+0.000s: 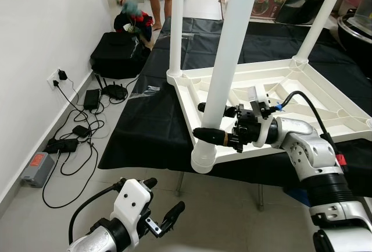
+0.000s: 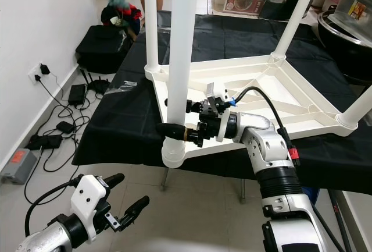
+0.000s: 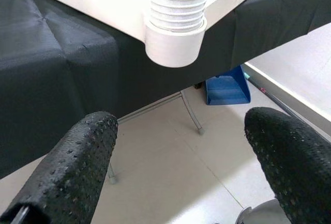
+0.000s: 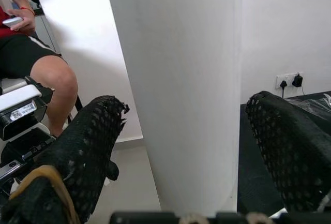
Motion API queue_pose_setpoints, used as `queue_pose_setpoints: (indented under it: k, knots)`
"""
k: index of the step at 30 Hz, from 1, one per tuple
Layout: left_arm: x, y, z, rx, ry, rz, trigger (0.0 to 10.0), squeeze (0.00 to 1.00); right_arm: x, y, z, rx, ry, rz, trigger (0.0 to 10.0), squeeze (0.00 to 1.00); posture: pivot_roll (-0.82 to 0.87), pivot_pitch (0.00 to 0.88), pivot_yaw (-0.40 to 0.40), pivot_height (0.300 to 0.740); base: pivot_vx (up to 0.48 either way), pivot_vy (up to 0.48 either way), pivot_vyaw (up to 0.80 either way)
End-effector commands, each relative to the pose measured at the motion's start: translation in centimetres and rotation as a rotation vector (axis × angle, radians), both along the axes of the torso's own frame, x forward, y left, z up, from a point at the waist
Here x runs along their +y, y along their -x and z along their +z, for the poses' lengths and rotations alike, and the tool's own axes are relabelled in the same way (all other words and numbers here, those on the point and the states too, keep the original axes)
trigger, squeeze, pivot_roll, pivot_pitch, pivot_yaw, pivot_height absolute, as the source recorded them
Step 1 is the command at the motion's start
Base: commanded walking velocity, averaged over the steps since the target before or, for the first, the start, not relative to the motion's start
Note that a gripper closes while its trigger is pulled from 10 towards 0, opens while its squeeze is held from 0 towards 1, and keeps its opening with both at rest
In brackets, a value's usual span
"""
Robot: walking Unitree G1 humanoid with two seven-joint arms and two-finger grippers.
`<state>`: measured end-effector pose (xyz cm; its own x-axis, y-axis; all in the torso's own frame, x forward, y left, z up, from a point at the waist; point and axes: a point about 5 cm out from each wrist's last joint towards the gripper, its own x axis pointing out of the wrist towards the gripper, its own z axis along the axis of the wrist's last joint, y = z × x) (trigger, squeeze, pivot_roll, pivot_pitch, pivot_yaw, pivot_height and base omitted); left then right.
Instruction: Building children table
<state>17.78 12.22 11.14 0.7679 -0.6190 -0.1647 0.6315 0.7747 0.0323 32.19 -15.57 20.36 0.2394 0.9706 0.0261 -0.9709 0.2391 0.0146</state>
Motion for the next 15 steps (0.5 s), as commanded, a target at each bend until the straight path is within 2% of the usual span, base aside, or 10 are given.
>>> queue_pose_setpoints:
  k: [1,8,9,12,13,14,15]
  knots:
    - [-0.15,0.06,-0.14,0.004,0.001,-0.007,10.0,0.00,-0.22,0.04,0.21,-0.016,-0.012,-0.008,10.0,0.00,0.19,0.071,-0.050,0.740,0.000,0.000,0.00]
    - [-0.14,0.01,-0.11,0.003,0.001,-0.006,10.0,0.00,-0.07,-0.03,0.16,-0.019,-0.011,-0.014,10.0,0.00,0.19,0.072,-0.051,0.740,0.000,0.000,0.00]
    - [-0.13,0.01,-0.11,0.002,0.001,-0.007,10.0,0.00,-0.05,-0.03,0.14,-0.019,-0.010,-0.015,7.3,0.00,0.19,0.074,-0.047,0.740,0.000,0.000,0.00]
    - [-0.13,0.02,-0.11,0.003,0.001,-0.006,10.0,0.00,-0.04,-0.03,0.14,-0.020,-0.013,-0.016,7.3,0.00,0.19,0.073,-0.047,0.740,0.000,0.000,0.00]
    - [-0.15,0.02,-0.11,0.002,0.000,-0.006,10.0,0.00,-0.02,-0.04,0.16,-0.021,-0.014,-0.019,4.4,0.00,0.19,0.073,-0.050,0.740,0.000,0.000,0.00]
    - [-0.16,0.02,-0.11,0.002,0.000,-0.006,10.0,0.00,-0.01,-0.06,0.16,-0.021,-0.016,-0.020,0.0,0.00,0.19,0.073,-0.050,0.740,0.000,0.000,0.00]
    - [-0.16,0.02,-0.11,0.002,0.000,-0.006,10.0,0.00,-0.01,-0.06,0.16,-0.021,-0.016,-0.020,0.0,0.00,0.19,0.073,-0.050,0.740,0.000,0.000,0.00]
